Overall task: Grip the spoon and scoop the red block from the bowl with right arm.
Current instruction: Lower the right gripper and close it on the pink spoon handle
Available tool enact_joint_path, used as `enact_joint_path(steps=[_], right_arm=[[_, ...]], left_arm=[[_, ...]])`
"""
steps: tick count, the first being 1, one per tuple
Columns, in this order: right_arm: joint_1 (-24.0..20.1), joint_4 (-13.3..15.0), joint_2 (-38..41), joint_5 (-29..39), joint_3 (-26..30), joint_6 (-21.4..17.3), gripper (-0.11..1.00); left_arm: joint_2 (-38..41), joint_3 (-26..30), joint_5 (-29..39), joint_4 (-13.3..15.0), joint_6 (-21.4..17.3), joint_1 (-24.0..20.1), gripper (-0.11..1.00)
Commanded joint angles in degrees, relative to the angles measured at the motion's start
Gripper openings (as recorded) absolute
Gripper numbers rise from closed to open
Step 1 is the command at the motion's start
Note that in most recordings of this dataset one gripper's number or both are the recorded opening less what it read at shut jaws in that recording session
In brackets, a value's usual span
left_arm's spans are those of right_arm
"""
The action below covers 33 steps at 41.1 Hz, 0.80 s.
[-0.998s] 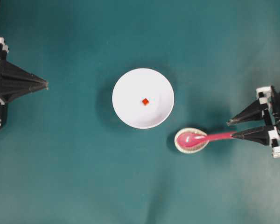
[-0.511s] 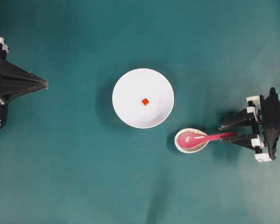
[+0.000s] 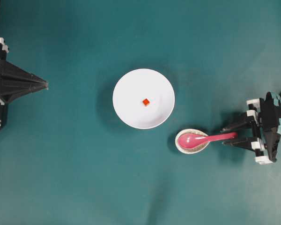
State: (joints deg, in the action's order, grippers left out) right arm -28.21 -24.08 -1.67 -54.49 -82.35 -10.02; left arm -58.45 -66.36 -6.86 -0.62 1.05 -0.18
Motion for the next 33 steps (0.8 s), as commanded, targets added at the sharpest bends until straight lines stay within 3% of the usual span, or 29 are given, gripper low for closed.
enact_joint_path(steps=[1, 33], right_arm=[[-0.18, -0.18, -0.26, -0.26, 0.44, -0.18, 0.48], [-0.18, -0.18, -0.26, 0.00, 1.58, 2.46, 0.41]], left_arm=[[0.44, 1.49, -0.26, -0.18, -0.09, 0.00, 0.00], [0.70, 1.49, -0.35, -0.18, -0.35, 0.00, 0.00]])
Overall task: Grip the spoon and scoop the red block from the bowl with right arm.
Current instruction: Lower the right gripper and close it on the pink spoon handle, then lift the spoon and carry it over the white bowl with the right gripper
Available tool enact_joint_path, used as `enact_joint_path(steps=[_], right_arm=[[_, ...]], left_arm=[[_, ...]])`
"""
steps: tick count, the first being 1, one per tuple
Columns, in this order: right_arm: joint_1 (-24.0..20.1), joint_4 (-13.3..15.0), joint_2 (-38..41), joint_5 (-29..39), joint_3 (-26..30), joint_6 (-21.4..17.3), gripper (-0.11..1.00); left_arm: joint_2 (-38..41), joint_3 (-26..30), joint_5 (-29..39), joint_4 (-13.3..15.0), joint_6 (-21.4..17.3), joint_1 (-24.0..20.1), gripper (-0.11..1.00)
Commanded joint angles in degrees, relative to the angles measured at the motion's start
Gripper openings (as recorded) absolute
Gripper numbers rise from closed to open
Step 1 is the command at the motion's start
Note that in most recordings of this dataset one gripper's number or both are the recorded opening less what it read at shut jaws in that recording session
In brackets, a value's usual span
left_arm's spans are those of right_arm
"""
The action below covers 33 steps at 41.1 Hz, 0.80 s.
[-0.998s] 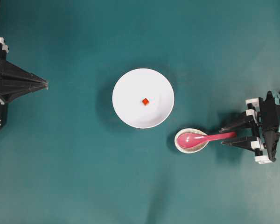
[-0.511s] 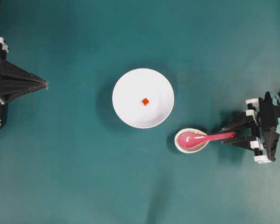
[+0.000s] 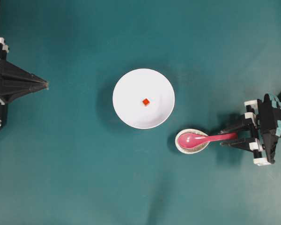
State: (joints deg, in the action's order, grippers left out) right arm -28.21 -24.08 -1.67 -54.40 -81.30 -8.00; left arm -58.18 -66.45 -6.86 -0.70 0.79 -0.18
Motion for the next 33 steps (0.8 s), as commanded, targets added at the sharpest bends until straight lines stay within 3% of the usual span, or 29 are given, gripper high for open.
enact_joint_path(steps=[1, 11, 21, 33], right_arm=[[-0.18, -0.18, -0.26, 0.00, 0.53, 0.70, 0.40], [-0.26, -0.18, -0.26, 0.70, 0.88, 3.78, 0.30], [-0.18, -0.35, -0.26, 1.49, 1.58, 6.68, 0.29], [0.18, -0.53, -2.46, 2.02, 3.34, 7.47, 0.24]], left_arm=[[0.44, 1.58, -0.26, -0.09, -0.09, 0.00, 0.00], [0.44, 1.49, -0.35, -0.09, -0.09, 0.09, 0.00], [0.44, 1.49, -0.18, -0.09, 0.00, 0.09, 0.00], [0.44, 1.58, 0.18, -0.09, 0.00, 0.00, 0.00]])
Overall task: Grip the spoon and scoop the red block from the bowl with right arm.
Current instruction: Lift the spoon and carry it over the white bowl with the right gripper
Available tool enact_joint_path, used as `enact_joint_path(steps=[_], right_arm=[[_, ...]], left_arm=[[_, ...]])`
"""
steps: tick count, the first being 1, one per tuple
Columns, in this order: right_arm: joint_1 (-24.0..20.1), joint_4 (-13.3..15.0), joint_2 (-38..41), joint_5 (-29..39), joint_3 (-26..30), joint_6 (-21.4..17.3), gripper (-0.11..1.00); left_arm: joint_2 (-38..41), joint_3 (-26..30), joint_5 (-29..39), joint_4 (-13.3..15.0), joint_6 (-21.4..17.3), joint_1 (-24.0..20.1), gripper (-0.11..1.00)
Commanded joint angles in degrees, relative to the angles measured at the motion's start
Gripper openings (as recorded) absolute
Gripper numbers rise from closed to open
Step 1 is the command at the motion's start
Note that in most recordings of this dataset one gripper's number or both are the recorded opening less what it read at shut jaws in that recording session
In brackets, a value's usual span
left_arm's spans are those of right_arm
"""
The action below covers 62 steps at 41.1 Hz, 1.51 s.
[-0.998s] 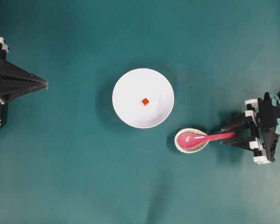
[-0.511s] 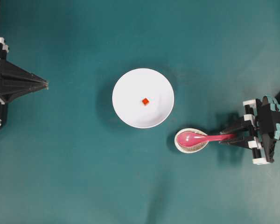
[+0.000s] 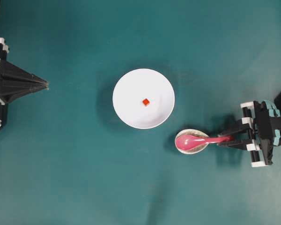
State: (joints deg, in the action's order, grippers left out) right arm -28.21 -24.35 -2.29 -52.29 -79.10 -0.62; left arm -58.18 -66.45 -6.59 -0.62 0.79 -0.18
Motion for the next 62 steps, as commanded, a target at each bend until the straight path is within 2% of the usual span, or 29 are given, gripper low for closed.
enact_joint_path(steps=[1, 7, 10, 15, 20, 27, 30, 36, 44, 49, 54, 62], right_arm=[[0.35, -0.26, -2.37, 0.09, 1.32, 0.09, 0.24], [3.87, -0.35, -9.58, 5.54, 3.87, 1.41, 0.24], [5.98, -0.35, -13.45, 10.20, 5.45, 3.69, 0.24], [10.46, -0.35, -20.57, 22.50, 10.37, 7.73, 0.24], [17.14, -0.26, -26.46, 40.43, 17.93, 9.40, 0.24], [28.74, -0.26, -28.21, 69.87, 32.34, 7.56, 0.24], [33.22, -0.26, -26.37, 79.54, 38.23, 5.19, 0.24], [39.20, 0.00, -19.78, 93.78, 49.04, -1.67, 0.24], [40.69, 2.02, -7.82, 107.23, 60.03, -10.11, 0.24], [40.78, 3.16, -2.11, 112.41, 65.83, -13.45, 0.24], [40.78, 3.34, 1.41, 115.84, 68.55, -14.77, 0.24], [40.69, 3.43, 3.16, 118.04, 68.99, -14.77, 0.24]], left_arm=[[0.44, 1.58, -0.09, -0.18, 0.00, 0.09, 0.00], [0.35, 1.67, -0.09, -0.18, 0.18, 0.00, 0.00], [0.18, 1.58, -0.09, -0.18, 0.26, 0.09, 0.00], [0.18, 1.67, -0.35, -0.18, 0.26, 0.09, 0.00], [0.09, 1.67, -0.35, -0.18, 0.26, 0.00, 0.00], [-0.09, 1.67, 0.18, -0.18, 0.09, 0.09, 0.00], [-0.09, 1.76, 0.62, -0.18, 0.26, 0.09, 0.00], [-0.35, 1.85, 1.41, -0.18, 0.35, 0.09, 0.00], [-0.70, 2.02, 1.41, -0.18, 0.53, 0.09, 0.00], [-1.05, 2.11, 1.41, -0.18, 0.44, 0.09, 0.00], [-1.32, 2.11, 1.67, -0.18, 0.44, 0.09, 0.00], [-1.67, 2.20, 1.67, -0.18, 0.44, 0.00, 0.00]])
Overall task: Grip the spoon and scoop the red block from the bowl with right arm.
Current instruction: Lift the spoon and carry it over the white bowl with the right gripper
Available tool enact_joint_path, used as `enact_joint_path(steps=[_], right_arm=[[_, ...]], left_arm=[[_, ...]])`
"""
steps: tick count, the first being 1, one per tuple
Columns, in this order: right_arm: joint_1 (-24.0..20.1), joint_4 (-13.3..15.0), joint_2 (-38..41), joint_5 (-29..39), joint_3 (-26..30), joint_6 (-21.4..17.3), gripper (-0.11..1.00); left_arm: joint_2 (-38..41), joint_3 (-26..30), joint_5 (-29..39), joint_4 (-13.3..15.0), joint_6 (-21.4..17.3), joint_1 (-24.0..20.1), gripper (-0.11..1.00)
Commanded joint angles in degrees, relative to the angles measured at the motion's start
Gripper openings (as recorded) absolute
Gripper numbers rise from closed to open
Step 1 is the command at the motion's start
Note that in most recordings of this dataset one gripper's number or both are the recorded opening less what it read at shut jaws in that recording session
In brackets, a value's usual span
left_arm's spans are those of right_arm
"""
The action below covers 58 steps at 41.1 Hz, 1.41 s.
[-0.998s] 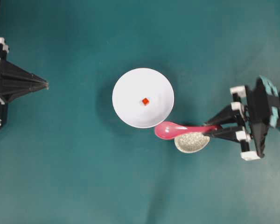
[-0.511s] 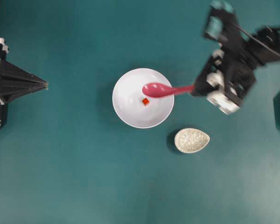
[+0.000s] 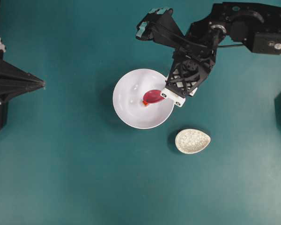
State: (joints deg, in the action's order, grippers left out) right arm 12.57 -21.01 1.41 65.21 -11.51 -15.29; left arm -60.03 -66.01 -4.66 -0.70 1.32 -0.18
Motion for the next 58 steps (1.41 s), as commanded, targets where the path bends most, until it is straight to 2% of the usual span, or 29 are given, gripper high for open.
enact_joint_path(steps=[1, 18, 25, 48, 58], right_arm=[[-0.18, 0.09, -0.44, 0.70, 1.23, -0.09, 0.24], [-1.58, 2.72, 1.14, 0.00, -1.93, 0.62, 0.24], [-1.93, 3.69, 1.93, -3.96, -2.90, 0.79, 0.24], [-3.25, 4.13, 5.98, -14.24, -2.37, 2.55, 0.23], [-4.04, 4.13, 6.15, -12.92, -1.93, 2.72, 0.23]], left_arm=[[0.18, 1.76, -0.26, -0.09, -0.09, 0.00, 0.00], [0.18, 1.76, -0.18, -0.09, -0.18, 0.09, 0.00], [0.18, 1.76, -0.18, -0.09, -0.26, 0.09, 0.00], [0.18, 1.67, -0.18, -0.09, -0.35, 0.09, 0.00], [0.18, 1.76, -0.18, -0.09, -0.35, 0.09, 0.00]])
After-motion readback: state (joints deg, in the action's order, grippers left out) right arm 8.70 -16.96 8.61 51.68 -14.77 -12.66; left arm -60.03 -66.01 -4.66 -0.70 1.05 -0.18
